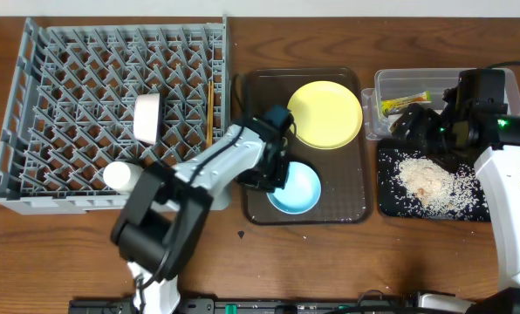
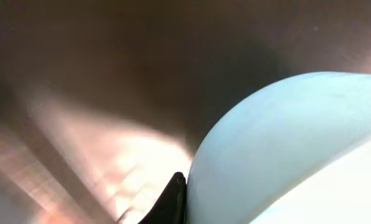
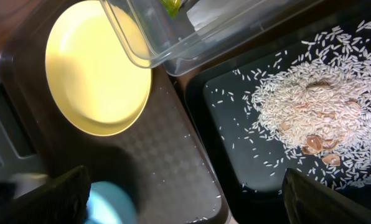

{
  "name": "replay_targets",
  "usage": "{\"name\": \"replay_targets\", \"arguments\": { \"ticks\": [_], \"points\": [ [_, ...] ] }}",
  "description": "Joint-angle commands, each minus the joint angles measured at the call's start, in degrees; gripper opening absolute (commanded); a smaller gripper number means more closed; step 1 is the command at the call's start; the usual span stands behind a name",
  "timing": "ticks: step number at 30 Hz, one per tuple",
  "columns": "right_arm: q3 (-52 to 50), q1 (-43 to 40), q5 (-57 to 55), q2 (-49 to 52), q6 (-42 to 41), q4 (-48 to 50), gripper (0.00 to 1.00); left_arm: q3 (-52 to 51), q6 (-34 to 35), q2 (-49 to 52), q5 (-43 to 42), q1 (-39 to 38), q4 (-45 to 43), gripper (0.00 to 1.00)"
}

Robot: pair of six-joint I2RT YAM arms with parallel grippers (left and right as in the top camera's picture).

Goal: Sort waste into correct bins and load items into the dishwasher
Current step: 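Grasp the blue bowl on the brown tray with the left gripper, then place the blue bowl on its side in the dish rack with the left gripper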

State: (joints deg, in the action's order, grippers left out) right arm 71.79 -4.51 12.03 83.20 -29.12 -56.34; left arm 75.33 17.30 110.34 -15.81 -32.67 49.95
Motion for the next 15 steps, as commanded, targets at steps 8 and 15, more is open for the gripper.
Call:
{"name": "replay_targets", "arguments": {
  "ticks": [8,15],
  "points": [
    [-0.02,0.52,0.02,-0.04,0.02,-0.07,0.96,5.38,-6.78,-22.84,49.31,12.33,6.12,0.07],
    [-0.02,0.52,0.02,-0.04,0.02,0.0,0.96,5.38,-28.7,-23.1,69.24,22.6,-6.29,0.07]
  ]
}}
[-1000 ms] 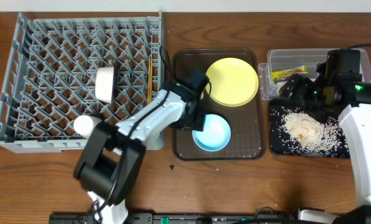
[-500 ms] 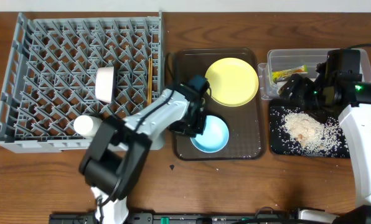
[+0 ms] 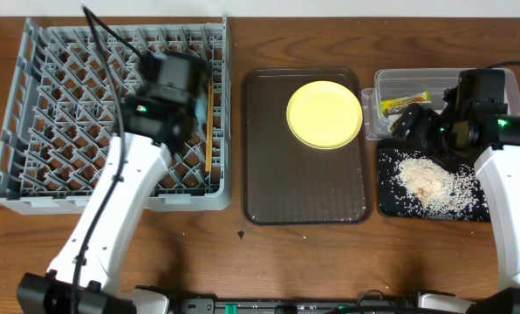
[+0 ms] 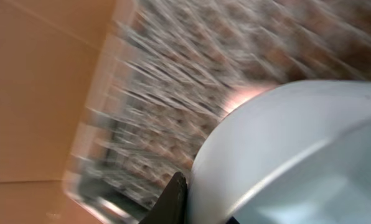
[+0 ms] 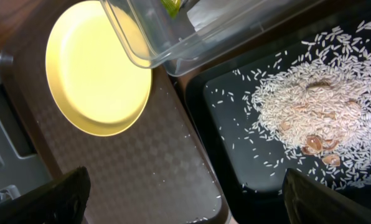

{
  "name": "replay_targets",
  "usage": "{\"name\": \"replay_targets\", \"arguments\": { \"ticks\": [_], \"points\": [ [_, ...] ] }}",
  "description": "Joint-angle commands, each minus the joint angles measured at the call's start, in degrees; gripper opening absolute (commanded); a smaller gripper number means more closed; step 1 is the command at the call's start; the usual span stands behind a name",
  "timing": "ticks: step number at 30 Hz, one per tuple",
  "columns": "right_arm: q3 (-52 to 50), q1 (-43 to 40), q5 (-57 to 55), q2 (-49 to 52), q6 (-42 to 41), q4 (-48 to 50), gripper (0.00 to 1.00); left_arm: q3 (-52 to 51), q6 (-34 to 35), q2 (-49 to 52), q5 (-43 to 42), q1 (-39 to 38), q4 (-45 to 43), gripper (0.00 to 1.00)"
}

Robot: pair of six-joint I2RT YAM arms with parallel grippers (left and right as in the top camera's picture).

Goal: Sort waste into correct bins and load items into the dishwasher
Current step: 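Place the blue bowl on its side in the dish rack with the left gripper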

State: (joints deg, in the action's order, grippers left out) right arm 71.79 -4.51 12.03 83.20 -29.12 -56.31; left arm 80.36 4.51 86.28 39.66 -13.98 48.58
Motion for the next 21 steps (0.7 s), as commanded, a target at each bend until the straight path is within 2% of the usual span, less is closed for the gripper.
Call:
{"name": "replay_targets", "arguments": {
  "ticks": [1,3,12,18,21],
  "points": [
    [-0.02,0.52,0.02,-0.04,0.02,-0.02,0.96,0.35,-18.99,1.22,13.79,5.66,-7.61,0.07],
    [-0.02,0.52,0.02,-0.04,0.02,-0.07,0.96,0.35,-21.44,1.84,13.79,8.94,-10.64,0.07],
    [0.0,0.52,0.02,-0.04,0.02,-0.04,0.97,-2.34,-19.69,6.27,13.6,19.63,-14.14,0.07],
    [-0.02,0.52,0.02,-0.04,0.04,-0.13,0.97,-2.4,-20.37,12.35,14.58,22.58,-16.83,0.07],
    [-0.02,0.52,0.0,-0.04,0.04,-0.13,0.97,-2.4,-20.37,16.63,17.7,23.45,-18.21,0.08]
  ]
}}
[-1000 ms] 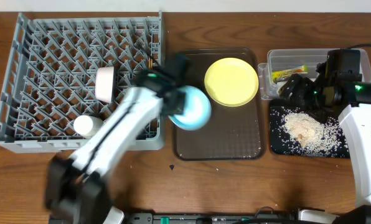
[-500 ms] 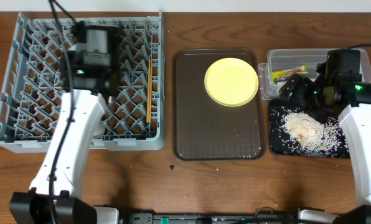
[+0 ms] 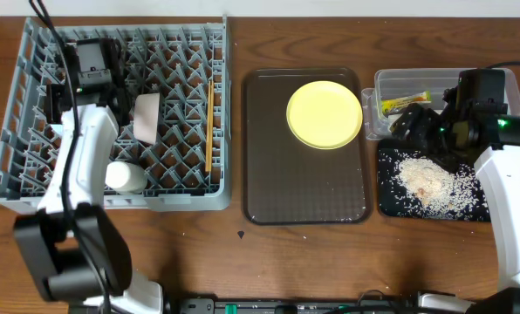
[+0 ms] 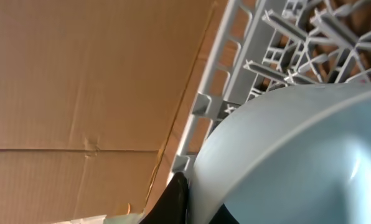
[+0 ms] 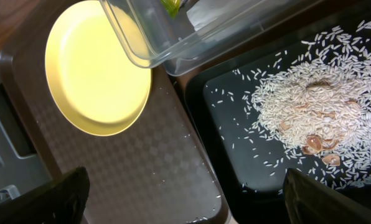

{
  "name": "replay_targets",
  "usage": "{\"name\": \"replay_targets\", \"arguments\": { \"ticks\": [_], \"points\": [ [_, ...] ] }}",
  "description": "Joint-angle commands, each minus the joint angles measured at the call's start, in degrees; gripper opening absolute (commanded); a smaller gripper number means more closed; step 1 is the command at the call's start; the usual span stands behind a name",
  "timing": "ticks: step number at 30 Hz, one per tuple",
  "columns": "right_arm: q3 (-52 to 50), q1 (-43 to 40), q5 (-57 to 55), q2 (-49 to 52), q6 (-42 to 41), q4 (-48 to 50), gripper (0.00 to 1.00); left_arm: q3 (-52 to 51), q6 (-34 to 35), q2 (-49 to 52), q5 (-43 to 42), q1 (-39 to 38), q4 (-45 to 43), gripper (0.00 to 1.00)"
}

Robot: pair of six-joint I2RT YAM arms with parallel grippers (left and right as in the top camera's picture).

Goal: Sort waste into correct bins and load items into the dishwasher
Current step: 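Place the blue bowl on its side in the dish rack with the left gripper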

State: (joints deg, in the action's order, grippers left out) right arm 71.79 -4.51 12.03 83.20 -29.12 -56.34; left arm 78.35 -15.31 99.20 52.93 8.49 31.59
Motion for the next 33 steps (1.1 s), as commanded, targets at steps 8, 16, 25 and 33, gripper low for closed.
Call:
{"name": "replay_targets", "arguments": {
  "ticks": [8,16,25,33],
  "points": [
    [-0.02,0.52,0.0,-0.04,0.04,-0.28,0.98,-0.39,-3.61,8.87,14.84,1.44,-8.81,0.08],
    [-0.02,0.52,0.0,-0.04,0.02,-0.02,0.98,-0.39,-5.77,9.05,17.86,1.46,-13.16,0.08],
    [-0.02,0.52,0.0,-0.04,0.02,-0.02,0.98,-0.52,-5.81,9.44,16.74,-0.61,-13.92,0.08],
    [-0.02,0.52,0.0,-0.04,0.02,-0.02,0.98,-0.52,-5.86,13.46,16.76,-2.8,-13.92,0.08]
  ]
}}
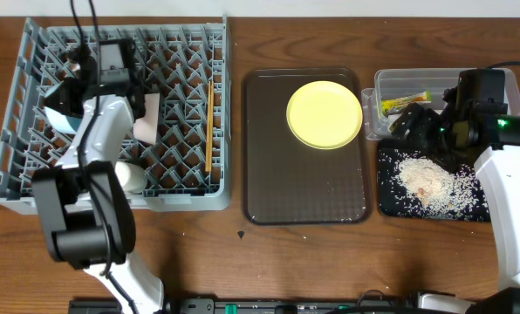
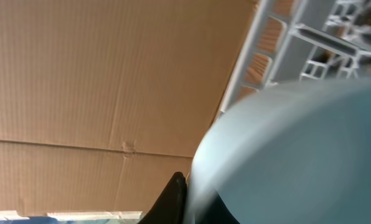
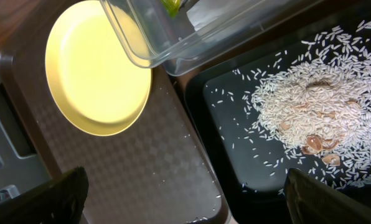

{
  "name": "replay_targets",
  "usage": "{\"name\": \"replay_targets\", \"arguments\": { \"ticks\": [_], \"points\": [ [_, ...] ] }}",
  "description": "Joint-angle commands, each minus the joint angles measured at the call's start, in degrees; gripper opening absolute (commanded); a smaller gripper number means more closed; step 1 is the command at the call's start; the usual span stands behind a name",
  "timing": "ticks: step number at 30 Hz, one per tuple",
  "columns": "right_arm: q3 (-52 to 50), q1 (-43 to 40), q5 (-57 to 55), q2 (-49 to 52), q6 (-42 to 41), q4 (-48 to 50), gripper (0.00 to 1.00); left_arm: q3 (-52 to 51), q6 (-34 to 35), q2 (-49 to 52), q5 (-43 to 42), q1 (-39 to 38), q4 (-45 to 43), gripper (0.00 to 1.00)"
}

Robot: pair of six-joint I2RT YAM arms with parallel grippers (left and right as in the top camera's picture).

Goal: Sort waste into correct bins and load items into the dishwasher
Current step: 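Place the blue bowl on its side in the dish rack with the left gripper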

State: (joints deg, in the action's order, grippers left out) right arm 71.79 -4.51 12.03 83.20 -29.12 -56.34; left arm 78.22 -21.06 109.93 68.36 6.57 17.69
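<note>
My left gripper (image 1: 70, 98) is shut on the rim of a light blue bowl (image 1: 56, 118), which is held on edge among the tines at the far left of the grey dish rack (image 1: 181, 196). The bowl (image 2: 285, 149) fills the left wrist view, with one black finger (image 2: 175, 196) against its rim. A white cup (image 1: 147, 118), a white bottle (image 1: 129, 178) and a chopstick (image 1: 209, 126) lie in the rack. A yellow plate (image 1: 324, 114) sits on the brown tray (image 1: 305, 187). My right gripper (image 3: 188, 205) hangs open above the tray's right edge.
A clear bin (image 1: 400, 85) with wrappers stands at the back right. In front of it a black tray (image 1: 391, 201) holds spilled rice (image 3: 304, 106) and scraps. A cardboard wall (image 2: 98, 74) stands beyond the rack's left side.
My left gripper has turned a little, and the bowl now sits slightly lower among the rack's left tines. The wrist view shows more cardboard wall. The right arm has not moved.
My left gripper was shut on the blue bowl on the brown tray, next to the yellow plate. Then it held the bowl over the rack, leaving only the plate on the tray. Later it was at the rack's far left, where it still holds the bowl.
</note>
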Motion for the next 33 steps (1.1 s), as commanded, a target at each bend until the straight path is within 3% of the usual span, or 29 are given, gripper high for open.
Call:
{"name": "replay_targets", "arguments": {
  "ticks": [1,11,12,16,19,22,25,33],
  "points": [
    [-0.02,0.52,0.0,-0.04,0.02,-0.02,0.98,-0.39,-0.13,3.34,1.38,-1.22,-0.02,0.08],
    [-0.02,0.52,0.0,-0.04,0.02,0.02,0.98,-0.37,-0.13,4.92,1.86,-4.17,-0.02,0.13],
    [-0.02,0.52,0.0,-0.04,0.02,0.02,0.99,-0.37,-0.13,4.92,2.12,-4.31,-0.02,0.17],
    [-0.02,0.52,0.0,-0.04,0.02,0.0,0.99,-0.37,0.48,4.22,2.8,-4.85,-0.07,0.5],
    [-0.02,0.52,0.02,-0.04,0.04,0.0,0.99,-0.37,2.8,1.79,0.66,-5.75,0.22,0.61],
    [-0.02,0.52,0.0,-0.04,0.04,-0.02,0.99,-0.37,4.46,-2.32,-7.06,-6.97,3.1,0.65],
    [-0.02,0.52,-0.02,-0.04,0.02,0.0,0.99,-0.37,9.03,-8.26,-21.88,-7.96,8.96,0.66],
    [-0.02,0.52,0.0,-0.04,0.04,-0.02,0.99,-0.37,19.21,-17.64,-51.06,-8.17,18.12,0.67]
  ]
}}
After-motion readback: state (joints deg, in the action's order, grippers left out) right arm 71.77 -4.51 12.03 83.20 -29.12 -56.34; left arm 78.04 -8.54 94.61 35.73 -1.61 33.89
